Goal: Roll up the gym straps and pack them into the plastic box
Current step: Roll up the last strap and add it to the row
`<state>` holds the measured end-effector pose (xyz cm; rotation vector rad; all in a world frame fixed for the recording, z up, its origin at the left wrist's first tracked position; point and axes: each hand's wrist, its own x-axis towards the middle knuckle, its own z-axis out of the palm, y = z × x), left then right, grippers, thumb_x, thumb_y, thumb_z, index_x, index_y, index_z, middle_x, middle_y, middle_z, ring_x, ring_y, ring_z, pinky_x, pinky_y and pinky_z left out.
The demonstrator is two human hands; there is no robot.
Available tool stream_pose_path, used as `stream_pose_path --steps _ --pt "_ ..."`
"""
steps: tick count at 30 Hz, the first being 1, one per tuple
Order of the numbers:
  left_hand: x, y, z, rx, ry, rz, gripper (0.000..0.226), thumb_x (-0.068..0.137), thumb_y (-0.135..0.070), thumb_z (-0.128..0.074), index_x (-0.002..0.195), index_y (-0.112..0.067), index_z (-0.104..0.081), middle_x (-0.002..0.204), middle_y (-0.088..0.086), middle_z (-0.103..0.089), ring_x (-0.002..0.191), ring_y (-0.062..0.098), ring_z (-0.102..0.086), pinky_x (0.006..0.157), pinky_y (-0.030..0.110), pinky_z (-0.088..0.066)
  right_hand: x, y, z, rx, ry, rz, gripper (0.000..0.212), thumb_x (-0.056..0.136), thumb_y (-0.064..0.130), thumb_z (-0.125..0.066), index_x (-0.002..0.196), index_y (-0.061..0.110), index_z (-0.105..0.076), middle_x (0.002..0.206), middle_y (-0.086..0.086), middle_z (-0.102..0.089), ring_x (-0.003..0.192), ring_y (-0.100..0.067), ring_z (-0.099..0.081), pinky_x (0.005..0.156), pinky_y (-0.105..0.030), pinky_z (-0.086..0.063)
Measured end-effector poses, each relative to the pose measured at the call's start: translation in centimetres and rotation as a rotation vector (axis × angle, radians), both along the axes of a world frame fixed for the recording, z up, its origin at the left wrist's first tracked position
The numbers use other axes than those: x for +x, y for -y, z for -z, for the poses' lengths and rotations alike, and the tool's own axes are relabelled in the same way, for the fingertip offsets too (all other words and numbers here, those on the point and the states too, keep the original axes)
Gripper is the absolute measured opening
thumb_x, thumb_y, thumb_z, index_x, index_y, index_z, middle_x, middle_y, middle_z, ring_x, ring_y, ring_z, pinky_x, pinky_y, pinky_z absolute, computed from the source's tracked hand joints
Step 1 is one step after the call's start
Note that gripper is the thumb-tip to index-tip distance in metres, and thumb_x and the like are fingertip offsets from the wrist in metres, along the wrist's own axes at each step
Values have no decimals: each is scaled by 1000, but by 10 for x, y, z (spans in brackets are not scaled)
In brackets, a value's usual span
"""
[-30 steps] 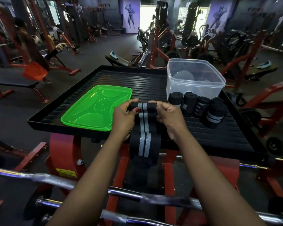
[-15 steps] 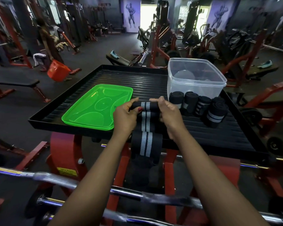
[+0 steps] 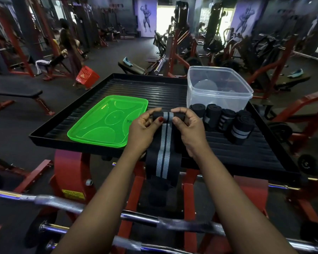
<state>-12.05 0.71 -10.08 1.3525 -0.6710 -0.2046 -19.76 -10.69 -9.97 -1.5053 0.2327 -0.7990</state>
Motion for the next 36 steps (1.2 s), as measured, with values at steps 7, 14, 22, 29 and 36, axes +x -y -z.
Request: stream_pose_path --steps 7,14,22,29,36 --pt "2 1 1 -15 -135 -13 18 87 0 -63 96 -16 -67 72 -2 -73 70 12 -66 72 28 -54 6 5 7 -38 -56 -33 30 87 -8 -61 92 21 -63 97 -5 -65 89 -18 -58 85 -33 -49" --pt "-1 0 -1 35 -12 -43 27 83 10 -61 105 -6 -65 67 -12 -65 57 -9 -57 58 8 -45 12 9 12 -134 -162 14 15 87 17 -71 85 32 -69 95 4 -71 95 -13 -64 95 -40 -51" --pt "4 0 -1 -25 -170 38 22 87 2 -61 97 -14 -71 89 5 -74 85 17 -66 81 32 -56 9 12 9 -210 -137 33 32 83 3 -72 86 34 -65 93 11 -67 93 -8 -62 89 -29 -50" --pt "1 -1 -2 -19 -96 -4 40 83 14 -58 117 -6 -63 84 -3 -71 74 -2 -65 71 13 -52 12 9 11 -97 -196 47 12 81 31 -73 91 30 -67 105 -5 -71 101 -20 -66 98 -45 -51" --pt "2 1 -2 -15 -183 56 25 87 -2 -62 112 -6 -65 78 -3 -72 76 6 -66 75 22 -53 10 9 11 -114 -177 108 28 86 7 -68 90 34 -63 99 -4 -71 86 -24 -66 86 -47 -57"
